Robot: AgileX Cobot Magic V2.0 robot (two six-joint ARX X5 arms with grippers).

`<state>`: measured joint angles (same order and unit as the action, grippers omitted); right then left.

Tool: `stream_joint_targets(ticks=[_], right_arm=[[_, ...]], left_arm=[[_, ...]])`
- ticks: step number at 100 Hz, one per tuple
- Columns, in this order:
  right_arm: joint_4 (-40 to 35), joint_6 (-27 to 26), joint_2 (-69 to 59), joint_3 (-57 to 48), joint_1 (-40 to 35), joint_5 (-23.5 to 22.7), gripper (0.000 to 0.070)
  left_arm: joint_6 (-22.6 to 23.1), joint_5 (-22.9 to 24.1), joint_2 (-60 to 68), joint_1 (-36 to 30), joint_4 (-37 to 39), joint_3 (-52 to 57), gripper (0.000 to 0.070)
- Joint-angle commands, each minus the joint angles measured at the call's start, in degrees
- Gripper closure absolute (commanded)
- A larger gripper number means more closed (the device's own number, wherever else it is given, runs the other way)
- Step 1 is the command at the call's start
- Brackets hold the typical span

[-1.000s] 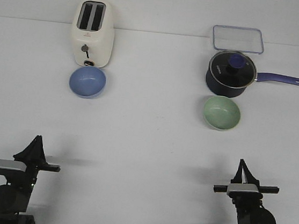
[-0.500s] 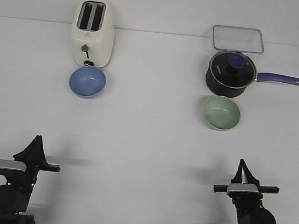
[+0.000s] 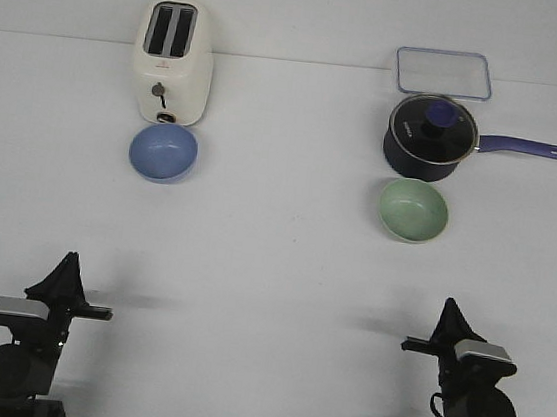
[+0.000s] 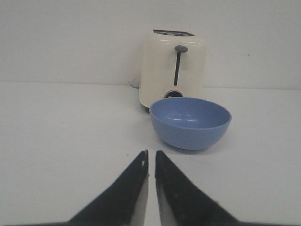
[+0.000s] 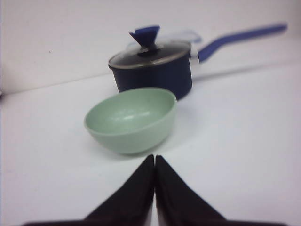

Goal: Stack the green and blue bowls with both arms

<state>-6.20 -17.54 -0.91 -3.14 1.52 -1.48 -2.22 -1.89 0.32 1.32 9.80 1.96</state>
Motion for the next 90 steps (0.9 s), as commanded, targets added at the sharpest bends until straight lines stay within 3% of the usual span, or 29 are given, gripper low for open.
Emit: stream_joint_targets(ticks=[1,22,30,35,47,59,66,90], right_arm=[[-0.6,-5.1,-2.1,-3.4,0.1,0.0,0.07],[-5.9,-4.8,-20.1,-15.8,0.4,-0.1,0.07],[-7.4,-2.3,-29.0,-21.8,0.5,-0.7,0.0693],[-8.1,-0.8,-34.6,-25.6,0.5,-1.6,0.0633],[-8.5,0.0,-46.8,-34.4,0.5,-3.1,0.0348],[-9.8,1.4,-58.0,-42.8,0.5,-3.7,0.0254],[-11.5,2.6,-64.1,-47.5,0.5,-3.7,0.0156],[-13.9,4.5,-81.9,-58.9,1.5,-2.6,0.0153]], left_arm=[[0.4,-0.3,-0.1,0.1,0.6,-1.2,0.0686],[0.4,-0.3,-0.1,0.1,0.6,-1.2,0.0686],[0.4,-0.3,-0.1,0.1,0.6,-1.2,0.0685],[0.4,-0.3,-0.1,0.1,0.6,-1.2,0.0686],[0.4,-0.3,-0.1,0.1,0.6,-1.2,0.0686],[0.4,-0.3,-0.1,0.1,0.6,-1.2,0.0686],[0.4,-0.3,-0.1,0.1,0.6,-1.2,0.0686],[0.4,-0.3,-0.1,0.1,0.6,-1.2,0.0686]])
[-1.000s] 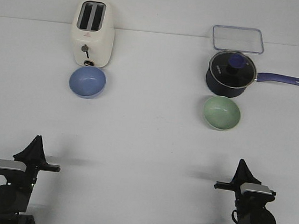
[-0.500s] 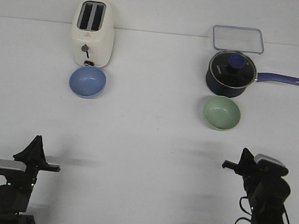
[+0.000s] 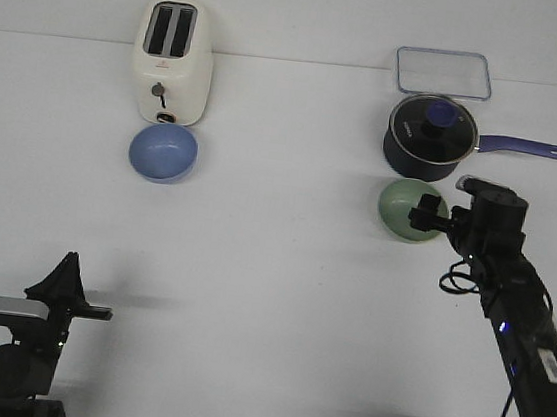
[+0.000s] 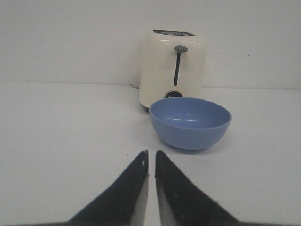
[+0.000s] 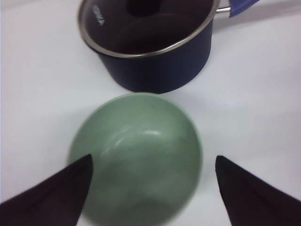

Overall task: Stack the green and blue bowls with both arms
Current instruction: 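Reach the right gripper forward and grasp the rim of the pale green bowl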

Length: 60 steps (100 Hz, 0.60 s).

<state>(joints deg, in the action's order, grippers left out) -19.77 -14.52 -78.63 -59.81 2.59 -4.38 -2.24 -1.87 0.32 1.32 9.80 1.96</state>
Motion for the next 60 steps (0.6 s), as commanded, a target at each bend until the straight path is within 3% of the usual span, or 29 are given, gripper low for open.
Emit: stream_joint_targets(ticks=[1,14,20,40,60], right_arm=[[-0.3,1.5,-4.7,-2.5,0.5,0.3,0.0153],[-0.9,1.5,-11.8,-5.2,1.8,0.3,0.0185],[-0.8,1.5,-14.2,-5.6,2.4,0.2,0.0243],[-1.3,2.3,-17.9,-5.8,3.7,-0.6,0.07],[-1.2,3.4,-13.8,-6.0,3.9,-3.2,0.07]], left_arm=[[0.5,-0.3,-0.1,0.1,0.6,-1.2,0.0686],[0.5,-0.3,-0.1,0.1,0.6,-1.2,0.0686],[0.5,-0.3,-0.1,0.1,0.6,-1.2,0.0686],[0.5,-0.3,-0.1,0.1,0.6,-1.2,0.0685],[0.5,-0.3,-0.1,0.1,0.5,-1.2,0.0686]])
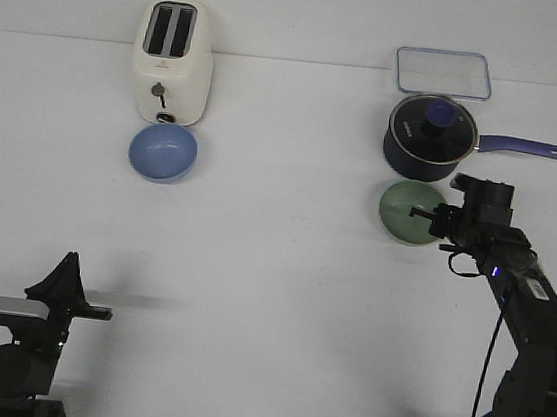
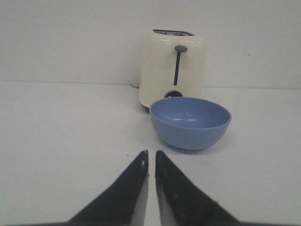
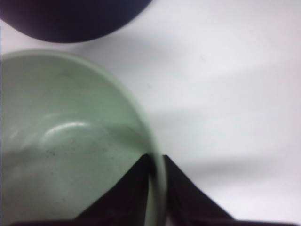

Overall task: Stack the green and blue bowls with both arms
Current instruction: 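Reach the right gripper forward and grasp the rim of the pale green bowl, then drag the green bowl with the right gripper toward the table center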

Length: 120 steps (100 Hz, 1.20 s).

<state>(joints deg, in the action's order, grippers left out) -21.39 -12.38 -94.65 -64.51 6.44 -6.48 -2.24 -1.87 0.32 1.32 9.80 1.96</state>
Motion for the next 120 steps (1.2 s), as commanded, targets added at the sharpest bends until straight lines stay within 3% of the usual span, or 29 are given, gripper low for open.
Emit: stream_joint_targets(ticks=[1,20,40,73,105,112,120], right_arm=[[0.3,1.4,2.6,-1.3,0.0,-1.4,0.07],[-3.5,1.3,12.1,-1.1,-0.8,-8.3,0.07],[-5.5,1.2,22.8,5.0,-8.1,-8.9,0.07],[-1.6,-6.6,32.6,19.3,-29.5,-1.7,0.07],[3.1,-7.0,25.4,22.3,-36.9,1.8,0.07],[3.8,-6.6,23.5,22.3,-37.0,1.3,0.0648],[4.4,-6.6,22.1,22.3,-37.0,0.4,0.0511]], left_arm=[[0.5,-0.3,-0.1,0.1,0.5,-1.2,0.0686],[0.5,-0.3,-0.1,0.1,0.6,-1.2,0.0686],[0.5,-0.3,-0.1,0.1,0.5,-1.2,0.0686],[0.5,-0.3,-0.1,0.1,0.6,-1.2,0.0686],[-1.0,-0.3,-0.1,0.1,0.6,-1.1,0.0686],[-2.4,-0.3,-0.1,0.1,0.6,-1.1,0.0686],[-4.9,-0.3,-0.1,0.1,0.7,-1.1,0.0686]])
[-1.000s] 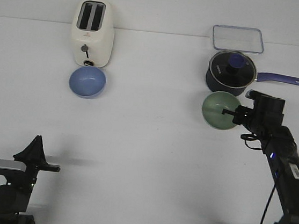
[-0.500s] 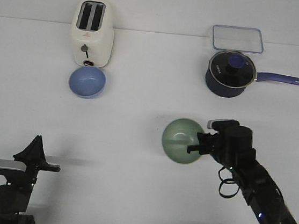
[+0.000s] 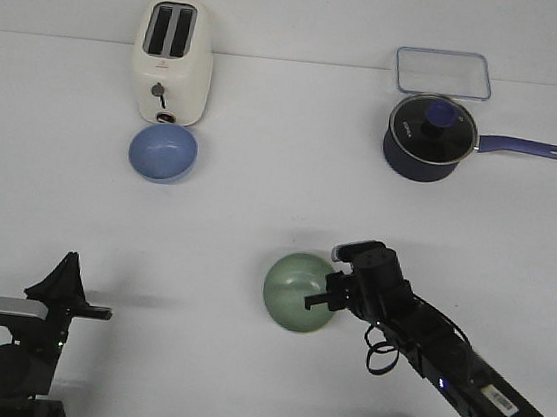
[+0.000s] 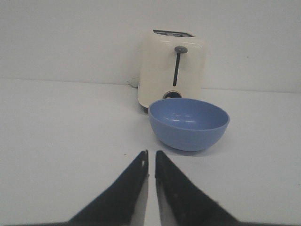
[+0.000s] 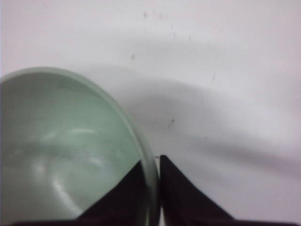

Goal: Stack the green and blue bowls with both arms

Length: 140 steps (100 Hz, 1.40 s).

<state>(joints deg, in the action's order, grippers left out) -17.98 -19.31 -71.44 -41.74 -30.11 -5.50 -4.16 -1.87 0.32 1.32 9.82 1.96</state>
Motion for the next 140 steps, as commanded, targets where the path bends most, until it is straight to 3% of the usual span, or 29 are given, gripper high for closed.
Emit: stream_joint_targets(ticks=[1,11,42,56,75,117,123,133,140], right_arm=[[1.0,0.3,-1.2,-0.5,-0.5,-0.5,0.0496],[1.6,0.3,-1.0,-0.5,-0.5,-0.6,0.0432],[1.9,3.0,12.0,-0.7,7.0,-0.3,0.0433],[3.2,4.1,19.7,2.8,11.8,1.5,0.0434],[12.4,4.1,31.4,15.2,14.9,3.1,0.0436],[11.6,3.7,35.7,19.8,15.4,3.8,0.0435],[11.3,3.7,35.8,19.8,15.4,3.8,0.0435],[10.6,3.8,35.7,19.8,15.4,3.8,0.0435],[10.6,3.8,35.7,19.8,15.4,3.8,0.0435]], left_arm=[[-3.4,-0.3,-0.1,0.1,0.7,-1.1,0.0686],[-8.2,-0.3,-0.1,0.1,0.6,-1.0,0.0687],[-25.2,-0.2,-0.1,0.1,0.3,0.5,0.0688],[-29.9,-0.3,0.3,0.0,-4.3,3.2,0.0687],[-29.4,-1.7,7.1,0.1,-11.7,10.8,0.0685],[-18.5,-6.8,53.2,0.0,-9.6,35.3,0.0679],[-17.7,-7.6,59.1,0.1,-9.1,38.9,0.062],[-17.5,-7.6,69.3,0.1,-8.1,45.1,0.0349],[-17.5,-7.6,75.4,0.1,-8.0,49.1,0.0227]])
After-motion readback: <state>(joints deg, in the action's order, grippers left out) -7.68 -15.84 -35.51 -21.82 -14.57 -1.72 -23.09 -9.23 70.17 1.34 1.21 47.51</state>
